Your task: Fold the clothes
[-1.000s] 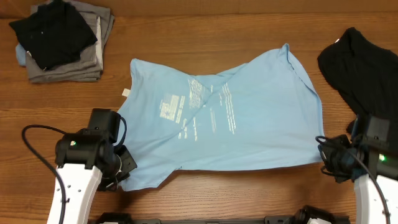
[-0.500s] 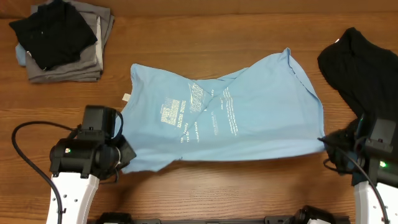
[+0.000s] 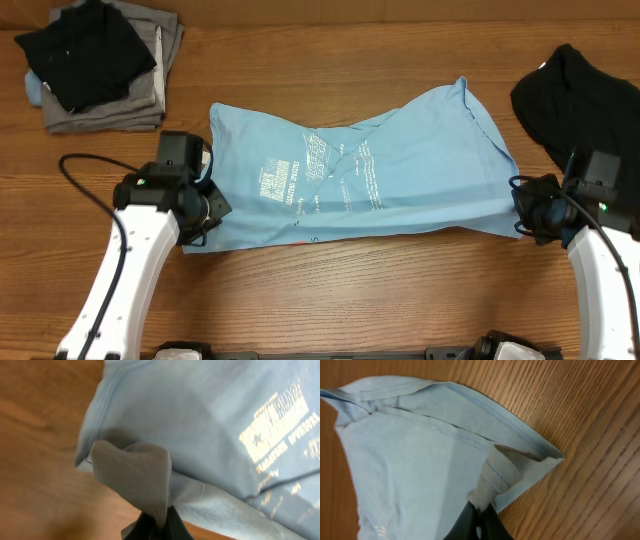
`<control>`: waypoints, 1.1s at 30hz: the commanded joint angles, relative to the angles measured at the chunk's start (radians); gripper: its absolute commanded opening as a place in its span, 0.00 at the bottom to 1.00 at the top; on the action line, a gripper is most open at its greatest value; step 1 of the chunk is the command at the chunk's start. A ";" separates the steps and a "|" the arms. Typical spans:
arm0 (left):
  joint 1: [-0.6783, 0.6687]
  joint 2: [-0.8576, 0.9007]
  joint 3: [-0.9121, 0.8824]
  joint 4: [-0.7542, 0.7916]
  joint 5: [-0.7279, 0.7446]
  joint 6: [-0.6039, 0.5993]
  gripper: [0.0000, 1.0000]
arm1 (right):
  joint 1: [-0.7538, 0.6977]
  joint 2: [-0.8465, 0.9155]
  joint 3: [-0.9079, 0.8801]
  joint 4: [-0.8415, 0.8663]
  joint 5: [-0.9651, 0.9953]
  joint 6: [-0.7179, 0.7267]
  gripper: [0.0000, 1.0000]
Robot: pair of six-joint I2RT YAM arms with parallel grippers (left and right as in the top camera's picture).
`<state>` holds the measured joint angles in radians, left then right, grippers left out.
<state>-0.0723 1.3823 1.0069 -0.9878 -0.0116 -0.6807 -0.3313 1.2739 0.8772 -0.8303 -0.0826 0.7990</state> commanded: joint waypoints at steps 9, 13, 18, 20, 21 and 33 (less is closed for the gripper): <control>-0.007 0.163 0.023 0.148 0.005 0.014 0.27 | 0.024 0.135 0.023 0.108 -0.001 -0.021 0.24; -0.006 0.167 0.024 0.198 0.005 0.069 0.96 | 0.038 0.153 0.023 0.145 -0.002 -0.076 0.88; -0.006 0.166 0.084 0.222 0.004 0.141 1.00 | 0.035 0.151 0.098 0.152 -0.039 -0.198 1.00; -0.006 0.166 0.139 0.224 0.004 0.186 1.00 | 0.035 0.151 0.169 0.143 -0.078 -0.256 1.00; -0.006 0.166 0.172 0.230 0.005 0.212 1.00 | 0.035 0.151 0.208 0.141 -0.095 -0.280 1.00; -0.005 0.308 0.560 0.294 0.039 0.394 1.00 | 0.066 0.251 0.436 0.335 -0.290 -0.298 0.98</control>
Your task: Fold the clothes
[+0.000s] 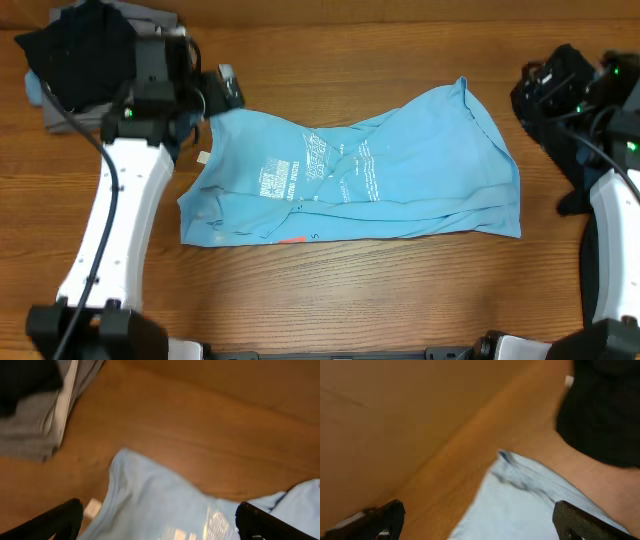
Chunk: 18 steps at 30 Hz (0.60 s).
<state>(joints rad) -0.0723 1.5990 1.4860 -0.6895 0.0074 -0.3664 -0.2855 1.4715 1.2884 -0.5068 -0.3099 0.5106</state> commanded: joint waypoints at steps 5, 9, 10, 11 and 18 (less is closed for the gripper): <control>0.002 0.331 0.318 -0.095 0.018 0.123 1.00 | 0.074 0.237 0.142 0.011 -0.062 -0.042 0.98; 0.019 0.461 0.415 -0.145 0.019 0.124 1.00 | 0.105 0.369 0.264 -0.035 -0.050 -0.093 0.98; 0.025 0.487 0.423 -0.148 0.019 0.124 1.00 | 0.112 0.393 0.288 -0.042 -0.041 -0.097 0.98; 0.030 0.510 0.428 -0.148 0.019 0.127 1.00 | 0.119 0.417 0.306 -0.045 -0.026 -0.097 0.98; 0.076 0.643 0.428 -0.138 0.058 0.163 1.00 | 0.163 0.533 0.330 -0.019 0.074 -0.102 0.97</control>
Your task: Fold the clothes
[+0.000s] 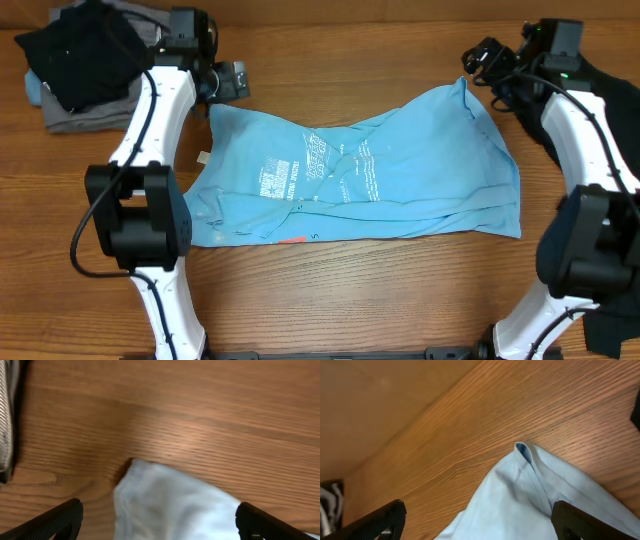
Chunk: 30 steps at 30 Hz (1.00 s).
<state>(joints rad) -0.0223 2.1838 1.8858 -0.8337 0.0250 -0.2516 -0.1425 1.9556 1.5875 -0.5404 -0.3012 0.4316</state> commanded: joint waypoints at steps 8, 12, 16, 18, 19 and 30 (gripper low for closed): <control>0.037 0.146 0.029 0.036 0.047 0.053 1.00 | 0.042 0.148 0.031 0.046 0.084 -0.040 0.97; 0.037 0.160 0.028 0.061 0.048 0.050 1.00 | 0.042 0.160 0.031 0.066 0.114 -0.044 0.93; 0.037 0.169 0.028 0.102 0.082 0.050 0.96 | 0.042 0.172 0.031 0.071 0.137 -0.043 0.77; 0.037 0.179 0.028 0.121 0.113 0.049 0.95 | 0.042 0.184 0.031 0.077 0.135 -0.043 0.76; 0.037 0.185 0.028 0.129 0.131 0.049 0.95 | 0.043 0.192 0.031 0.083 0.136 -0.043 0.76; 0.034 0.246 0.028 0.146 0.187 0.046 0.98 | 0.053 0.211 0.031 0.161 0.117 -0.015 0.75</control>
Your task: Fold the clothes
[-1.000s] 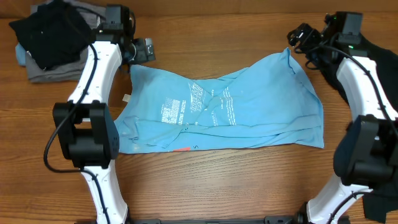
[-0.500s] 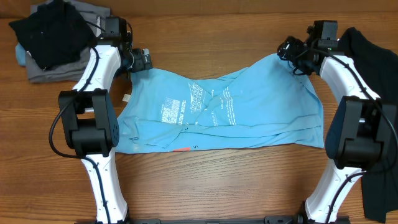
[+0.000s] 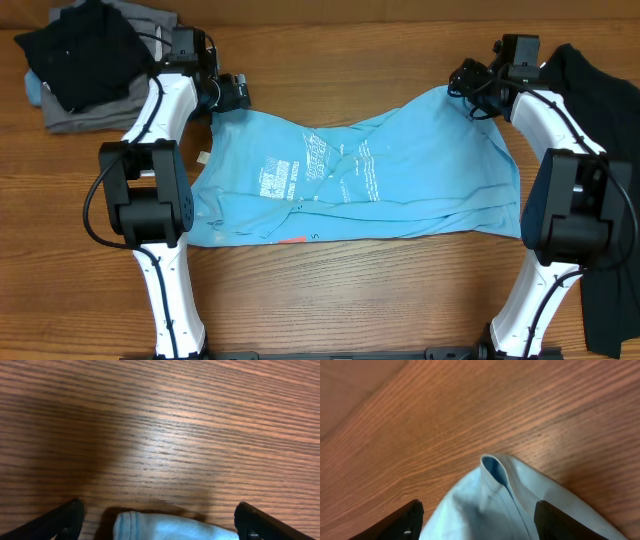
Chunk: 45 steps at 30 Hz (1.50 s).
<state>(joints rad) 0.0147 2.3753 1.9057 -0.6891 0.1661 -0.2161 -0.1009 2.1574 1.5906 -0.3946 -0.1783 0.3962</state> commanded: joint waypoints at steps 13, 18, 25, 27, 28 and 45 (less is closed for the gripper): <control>-0.021 0.056 0.008 -0.018 0.053 0.035 0.83 | 0.079 0.079 0.027 0.069 0.058 0.066 0.75; -0.044 0.056 0.008 -0.037 0.053 0.037 0.78 | 0.079 0.095 0.027 0.080 0.085 0.075 0.75; -0.064 0.056 0.008 -0.041 0.041 0.057 0.79 | 0.077 0.095 0.028 0.101 0.096 0.067 0.75; -0.064 0.056 0.008 -0.043 0.041 0.057 0.77 | 0.077 0.095 0.028 0.109 0.096 0.065 0.75; -0.064 0.056 0.008 -0.045 0.041 0.058 0.75 | 0.077 0.095 0.028 0.117 0.097 0.051 0.75; -0.077 0.056 0.008 -0.051 0.045 0.060 0.63 | 0.072 0.109 0.028 0.143 0.159 0.015 0.64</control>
<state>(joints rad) -0.0444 2.3840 1.9160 -0.7284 0.1879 -0.1719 -0.0200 2.2517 1.5917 -0.2604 -0.0357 0.4232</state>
